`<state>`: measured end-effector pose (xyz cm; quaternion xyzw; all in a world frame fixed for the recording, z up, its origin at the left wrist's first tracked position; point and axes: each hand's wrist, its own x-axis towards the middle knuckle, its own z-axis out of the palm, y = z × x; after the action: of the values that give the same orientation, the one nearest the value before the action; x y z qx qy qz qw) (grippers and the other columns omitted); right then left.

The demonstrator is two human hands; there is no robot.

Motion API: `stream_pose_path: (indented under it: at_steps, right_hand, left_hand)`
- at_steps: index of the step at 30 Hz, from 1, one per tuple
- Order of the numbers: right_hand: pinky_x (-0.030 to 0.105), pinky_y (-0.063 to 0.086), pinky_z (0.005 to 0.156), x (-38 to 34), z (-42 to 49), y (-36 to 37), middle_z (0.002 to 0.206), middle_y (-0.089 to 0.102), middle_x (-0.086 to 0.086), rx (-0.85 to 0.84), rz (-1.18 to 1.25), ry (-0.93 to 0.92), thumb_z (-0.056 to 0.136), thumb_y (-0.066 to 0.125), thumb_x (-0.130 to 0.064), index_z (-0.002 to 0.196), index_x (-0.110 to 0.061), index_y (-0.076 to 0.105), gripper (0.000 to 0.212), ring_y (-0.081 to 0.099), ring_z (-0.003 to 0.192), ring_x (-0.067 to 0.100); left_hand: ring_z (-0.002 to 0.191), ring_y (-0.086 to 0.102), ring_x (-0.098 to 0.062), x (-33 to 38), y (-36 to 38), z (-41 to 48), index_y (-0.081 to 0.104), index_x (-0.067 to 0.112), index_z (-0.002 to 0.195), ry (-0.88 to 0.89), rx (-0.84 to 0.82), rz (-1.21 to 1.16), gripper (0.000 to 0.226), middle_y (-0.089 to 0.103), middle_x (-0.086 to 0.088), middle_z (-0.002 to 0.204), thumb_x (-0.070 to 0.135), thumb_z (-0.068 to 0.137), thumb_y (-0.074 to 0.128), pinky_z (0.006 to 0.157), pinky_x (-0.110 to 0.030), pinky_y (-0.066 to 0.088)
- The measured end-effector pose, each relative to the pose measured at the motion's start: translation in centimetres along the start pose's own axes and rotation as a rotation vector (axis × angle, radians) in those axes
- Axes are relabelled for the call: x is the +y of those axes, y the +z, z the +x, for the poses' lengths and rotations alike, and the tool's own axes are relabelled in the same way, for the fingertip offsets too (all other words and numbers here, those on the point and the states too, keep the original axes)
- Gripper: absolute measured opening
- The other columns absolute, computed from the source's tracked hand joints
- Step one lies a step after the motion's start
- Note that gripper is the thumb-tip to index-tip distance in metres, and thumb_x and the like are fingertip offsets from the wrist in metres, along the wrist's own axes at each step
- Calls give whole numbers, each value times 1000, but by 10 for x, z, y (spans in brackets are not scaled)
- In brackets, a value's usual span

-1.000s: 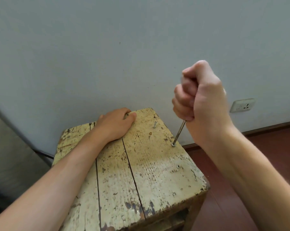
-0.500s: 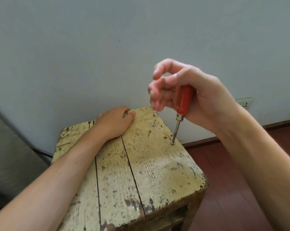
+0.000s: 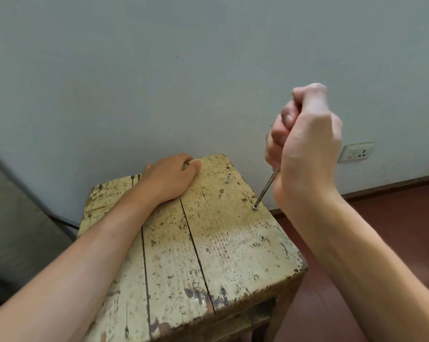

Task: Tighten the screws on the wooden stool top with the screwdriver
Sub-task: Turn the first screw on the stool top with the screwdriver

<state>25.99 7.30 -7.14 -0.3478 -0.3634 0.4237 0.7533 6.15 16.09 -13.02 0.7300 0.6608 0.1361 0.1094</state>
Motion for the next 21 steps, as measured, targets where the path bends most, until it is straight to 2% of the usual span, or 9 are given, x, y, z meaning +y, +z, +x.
stream_pose_path:
  at_steps: [4, 6, 9, 11, 13, 15, 17, 18, 21]
  right_hand:
    - [24, 26, 45, -3, 16, -8, 52, 34, -5, -334, -59, 94, 94, 45, -35, 64, -22, 49, 33, 27, 44, 16]
    - [32, 35, 56, -3, 26, -11, 59, 47, -2, -511, -136, 32, 89, 46, -27, 71, -22, 61, 24, 42, 55, 18]
    - [30, 46, 73, -6, 39, -11, 77, 64, 2, -739, -79, 19, 85, 44, -12, 89, -18, 66, 24, 58, 75, 19]
    - [31, 52, 72, -10, 41, -9, 79, 70, 7, -930, 17, 174, 88, 39, -11, 94, -15, 68, 30, 65, 74, 23]
    - [31, 52, 61, -9, 37, -8, 67, 70, 10, -1060, 17, 292, 94, 34, -19, 80, -15, 73, 41, 66, 59, 25]
    - [22, 43, 46, -9, 32, -7, 46, 55, 5, -1058, -1, 314, 97, 35, -24, 58, -16, 64, 50, 50, 37, 19]
    - [17, 29, 38, -9, 28, -6, 40, 37, -2, -958, -13, 287, 99, 35, -22, 50, -19, 49, 51, 29, 32, 13]
    - [16, 24, 39, -8, 25, -5, 41, 30, -4, -863, -21, 255, 101, 35, -21, 51, -21, 41, 51, 22, 34, 12]
    - [15, 18, 42, 1, 10, -2, 48, 23, -6, -395, -34, 71, 106, 36, -19, 59, -23, 26, 48, 16, 40, 13]
  left_hand:
    - [124, 55, -23, 0, 1, 0, 58, 30, 130, 2, 11, 1, 46, 63, 6, 130, 57, 103, 32, 111, -48, 34]
    - [124, 55, -23, 0, 1, 0, 58, 30, 131, 0, 10, 3, 46, 63, 6, 130, 57, 103, 32, 111, -49, 34]
    - [123, 56, -24, 0, 1, 1, 58, 30, 131, 2, 7, 6, 47, 63, 6, 129, 57, 103, 31, 111, -49, 35]
    - [121, 57, -24, 0, 1, 1, 59, 31, 127, 6, 11, 2, 44, 65, 5, 126, 57, 103, 32, 110, -49, 36]
    - [120, 57, -24, 0, 2, 1, 60, 32, 126, 10, 16, 0, 44, 65, 5, 125, 58, 103, 32, 110, -50, 36]
    - [119, 57, -24, -1, 2, 1, 60, 32, 125, 3, 19, 0, 44, 65, 6, 124, 58, 103, 32, 109, -50, 36]
    - [119, 57, -23, -1, 2, 1, 60, 31, 125, 1, 22, 8, 44, 65, 6, 124, 57, 103, 32, 108, -49, 37]
    - [120, 57, -23, -1, 1, 0, 59, 31, 126, 1, 22, 13, 44, 65, 6, 125, 57, 103, 32, 108, -48, 36]
    - [122, 56, -23, 0, 1, 0, 58, 31, 130, -1, 21, 11, 46, 64, 5, 130, 57, 103, 31, 109, -47, 35]
